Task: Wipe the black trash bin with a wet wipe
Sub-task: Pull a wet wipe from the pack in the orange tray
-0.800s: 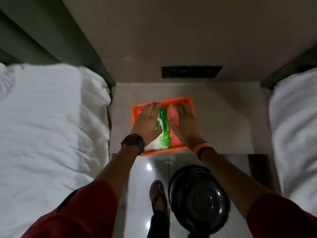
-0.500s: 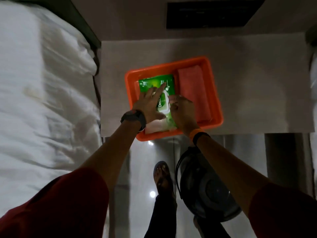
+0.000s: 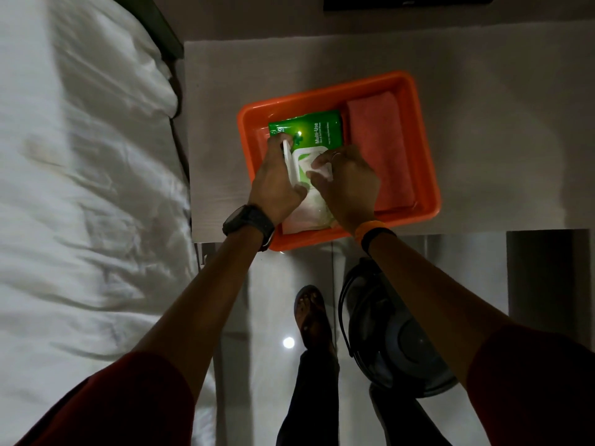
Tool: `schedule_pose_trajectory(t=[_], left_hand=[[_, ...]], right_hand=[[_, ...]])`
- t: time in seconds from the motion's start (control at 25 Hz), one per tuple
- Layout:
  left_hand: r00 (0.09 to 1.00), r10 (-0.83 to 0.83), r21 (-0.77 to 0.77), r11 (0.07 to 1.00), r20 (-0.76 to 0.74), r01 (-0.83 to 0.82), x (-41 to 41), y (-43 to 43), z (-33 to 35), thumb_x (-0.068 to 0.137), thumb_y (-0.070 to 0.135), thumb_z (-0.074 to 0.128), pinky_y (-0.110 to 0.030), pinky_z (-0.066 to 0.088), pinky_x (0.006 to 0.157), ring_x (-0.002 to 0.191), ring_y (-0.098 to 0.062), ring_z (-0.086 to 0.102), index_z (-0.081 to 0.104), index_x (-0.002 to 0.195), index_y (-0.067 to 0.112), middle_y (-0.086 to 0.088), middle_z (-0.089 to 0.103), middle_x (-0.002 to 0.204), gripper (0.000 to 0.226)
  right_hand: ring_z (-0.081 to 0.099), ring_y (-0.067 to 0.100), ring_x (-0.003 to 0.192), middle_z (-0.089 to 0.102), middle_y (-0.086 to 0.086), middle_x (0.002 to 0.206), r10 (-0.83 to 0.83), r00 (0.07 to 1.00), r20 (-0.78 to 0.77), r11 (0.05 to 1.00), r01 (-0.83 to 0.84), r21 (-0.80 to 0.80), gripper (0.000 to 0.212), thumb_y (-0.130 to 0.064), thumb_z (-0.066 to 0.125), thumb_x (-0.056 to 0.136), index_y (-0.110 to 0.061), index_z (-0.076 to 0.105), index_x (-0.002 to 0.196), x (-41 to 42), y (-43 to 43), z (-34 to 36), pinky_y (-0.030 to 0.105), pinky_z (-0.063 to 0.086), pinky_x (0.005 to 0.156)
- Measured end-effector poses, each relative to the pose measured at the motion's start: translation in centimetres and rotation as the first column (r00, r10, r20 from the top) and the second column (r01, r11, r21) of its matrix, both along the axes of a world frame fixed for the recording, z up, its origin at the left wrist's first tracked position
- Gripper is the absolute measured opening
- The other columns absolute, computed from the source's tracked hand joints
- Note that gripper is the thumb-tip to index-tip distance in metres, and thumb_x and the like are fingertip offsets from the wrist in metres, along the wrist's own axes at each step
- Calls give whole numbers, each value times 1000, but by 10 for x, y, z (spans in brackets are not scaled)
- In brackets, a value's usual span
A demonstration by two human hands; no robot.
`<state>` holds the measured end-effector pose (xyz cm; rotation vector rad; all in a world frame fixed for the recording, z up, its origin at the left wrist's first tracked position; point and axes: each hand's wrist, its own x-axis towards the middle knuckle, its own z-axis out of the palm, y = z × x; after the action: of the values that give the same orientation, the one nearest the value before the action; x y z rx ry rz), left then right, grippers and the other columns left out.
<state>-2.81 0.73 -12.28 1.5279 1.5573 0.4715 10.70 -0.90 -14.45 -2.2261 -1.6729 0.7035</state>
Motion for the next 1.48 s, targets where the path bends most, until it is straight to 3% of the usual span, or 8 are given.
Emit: schedule_pose_trajectory(t=[0.28, 0.4, 0.56, 0.68, 0.8, 0.92, 1.16, 1.48], left_hand=[[999, 15, 65, 998, -46, -12, 9, -10, -6, 74, 1, 76, -39, 39, 115, 137, -32, 40, 28, 146, 7, -17, 36, 148, 87], [960, -155, 120, 975, -232, 187, 21, -23, -7, 77, 5, 69, -38, 35, 116, 144, -36, 26, 26, 149, 6, -19, 22, 156, 83], [805, -344, 63, 904, -483, 424, 35, -33, -2, 83, 11, 60, -43, 33, 116, 142, -33, 32, 51, 135, 5, -14, 40, 151, 53], [992, -45, 89, 995, 120, 34, 58, -49, 17, 93, 6, 53, -44, 45, 109, 127, -28, 54, 64, 121, 3, -11, 63, 131, 30], [622, 306, -484, 864, 721, 135, 89, -78, 43, 101, 33, 50, -40, 58, 89, 107, -28, 66, 66, 118, 9, -11, 72, 111, 33], [656, 278, -474, 870, 701, 138, 123, -120, 50, 95, 19, 57, -49, 43, 84, 99, -35, 55, 70, 99, 10, -22, 66, 108, 16], [881, 14, -196, 977, 473, 89, 168, -166, 39, 87, 3, 71, -16, 47, 69, 69, -4, 55, 63, 76, 7, 2, 61, 72, 14], [930, -48, -252, 956, 365, 149, 234, -209, 27, 93, 18, 67, -15, 45, 65, 64, -1, 53, 61, 79, 4, 4, 57, 68, 20]], right_hand=[[69, 9, 88, 76, -5, 96, -258, 870, -419, 957, 289, 10, 10, -23, 69, 87, -18, 75, 93, 15, -8, 16, 21, 53, 74], [67, -8, 83, 74, -8, 93, -382, 753, -535, 871, 488, 64, 9, -22, 72, 86, -15, 73, 93, 30, -27, 40, 10, 51, 75], [69, -8, 77, 73, -9, 84, -392, 559, -730, 836, 548, -29, 11, -17, 73, 89, -7, 70, 95, 55, -64, 69, 11, 54, 71], [73, 13, 82, 75, 5, 88, -354, 433, -829, 866, 487, -115, 16, -14, 69, 93, -1, 67, 101, 80, -92, 83, 26, 61, 77], [74, 30, 88, 74, 20, 96, -363, 355, -862, 889, 408, -207, 19, -11, 64, 96, 5, 64, 106, 101, -122, 88, 45, 62, 83], [71, 48, 93, 70, 36, 104, -377, 368, -850, 896, 375, -235, 17, -13, 60, 98, 3, 61, 105, 118, -152, 86, 59, 59, 82], [72, 15, 93, 73, -3, 94, -328, 275, -904, 889, 414, -196, 12, -21, 50, 103, -13, 57, 98, 178, -218, 71, 32, 58, 86], [73, 22, 110, 74, 8, 120, -415, 195, -889, 909, 139, -394, 41, -23, 68, 93, -10, 61, 131, 257, -277, 38, 31, 60, 88]])
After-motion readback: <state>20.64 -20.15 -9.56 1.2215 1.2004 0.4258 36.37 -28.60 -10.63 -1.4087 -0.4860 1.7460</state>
